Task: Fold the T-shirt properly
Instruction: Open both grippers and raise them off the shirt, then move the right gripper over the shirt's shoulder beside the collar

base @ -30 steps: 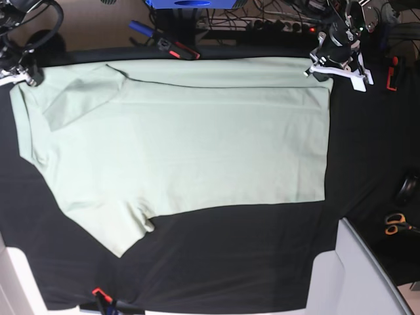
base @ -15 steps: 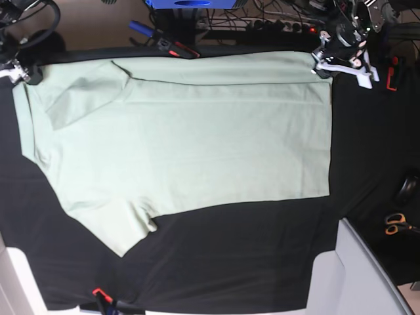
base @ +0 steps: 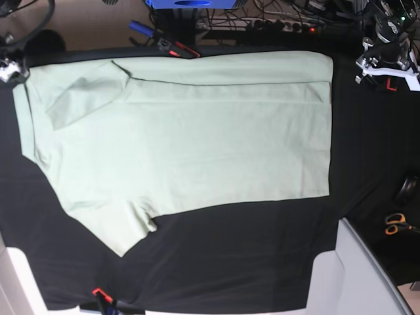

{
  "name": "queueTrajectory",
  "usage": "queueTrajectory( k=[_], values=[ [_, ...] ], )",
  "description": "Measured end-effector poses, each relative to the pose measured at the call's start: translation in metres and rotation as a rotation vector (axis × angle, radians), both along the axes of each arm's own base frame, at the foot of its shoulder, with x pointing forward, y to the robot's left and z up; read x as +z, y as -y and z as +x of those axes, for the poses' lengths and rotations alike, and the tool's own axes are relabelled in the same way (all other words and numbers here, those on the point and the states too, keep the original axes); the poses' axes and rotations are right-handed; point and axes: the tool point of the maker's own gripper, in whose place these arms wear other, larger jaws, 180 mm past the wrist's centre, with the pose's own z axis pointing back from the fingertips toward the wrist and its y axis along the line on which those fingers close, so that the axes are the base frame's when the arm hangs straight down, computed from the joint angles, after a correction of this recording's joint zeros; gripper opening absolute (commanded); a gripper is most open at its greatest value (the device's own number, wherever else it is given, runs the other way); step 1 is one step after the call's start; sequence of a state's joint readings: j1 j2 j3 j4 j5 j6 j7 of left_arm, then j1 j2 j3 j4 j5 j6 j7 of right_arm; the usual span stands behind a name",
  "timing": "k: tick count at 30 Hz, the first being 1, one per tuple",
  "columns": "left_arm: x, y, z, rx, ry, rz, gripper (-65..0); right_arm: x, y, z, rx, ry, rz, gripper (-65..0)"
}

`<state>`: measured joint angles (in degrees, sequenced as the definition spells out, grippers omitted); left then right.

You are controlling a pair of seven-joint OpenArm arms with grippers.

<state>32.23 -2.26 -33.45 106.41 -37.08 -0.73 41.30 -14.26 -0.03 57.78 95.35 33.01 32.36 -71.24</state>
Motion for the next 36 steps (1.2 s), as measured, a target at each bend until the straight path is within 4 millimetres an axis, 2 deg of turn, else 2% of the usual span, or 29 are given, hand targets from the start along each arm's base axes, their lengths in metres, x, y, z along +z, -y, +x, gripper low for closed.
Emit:
queueTrajectory(
  k=[1,2,3,4,8,11,15,18,23,36],
  values=[
    [0.001,0.002,0.003,-0.004,0.008,-0.005,-63.7,-0.003,-0.009,0.008,0.029,0.007,0.02,-65.0],
    [0.001,0.002,0.007,-0.006,0.014,-0.008,-65.0,-0.008,-0.018,0.015,0.047,0.013,0.047,-65.0],
    [0.002,0.002,0.008,-0.008,0.018,-0.008,-65.0,-0.014,-0.027,0.019,0.065,0.012,0.075,-63.0],
    [0.002,0.002,0.007,-0.009,0.016,-0.005,-65.0,-0.02,-0.034,0.019,0.075,-0.004,0.102,-63.8],
    [0.0,0.002,0.004,-0.004,0.005,-0.006,-65.0,-0.041,-0.043,0.015,0.053,-0.034,0.163,-64.9],
    [0.0,0.0,0.003,-0.002,0.006,-0.004,-65.0,-0.049,-0.046,0.019,0.029,-0.018,0.195,-64.9],
    [0.005,-0.012,-0.003,0.032,0.008,0.016,-65.0,-0.059,-0.052,0.012,0.024,-0.045,0.221,-64.9],
    [0.005,-0.012,-0.003,0.032,0.008,0.016,-65.0,-0.066,-0.07,0.015,0.076,-0.062,0.251,-64.9],
    [0.005,-0.012,-0.003,0.031,0.007,0.018,-65.0,-0.073,-0.085,0.026,0.101,-0.036,0.273,-64.9],
    [0.005,-0.012,-0.004,0.032,0.005,0.018,-65.0,-0.07,-0.104,0.042,0.176,-0.03,0.287,-64.9]
  ],
)
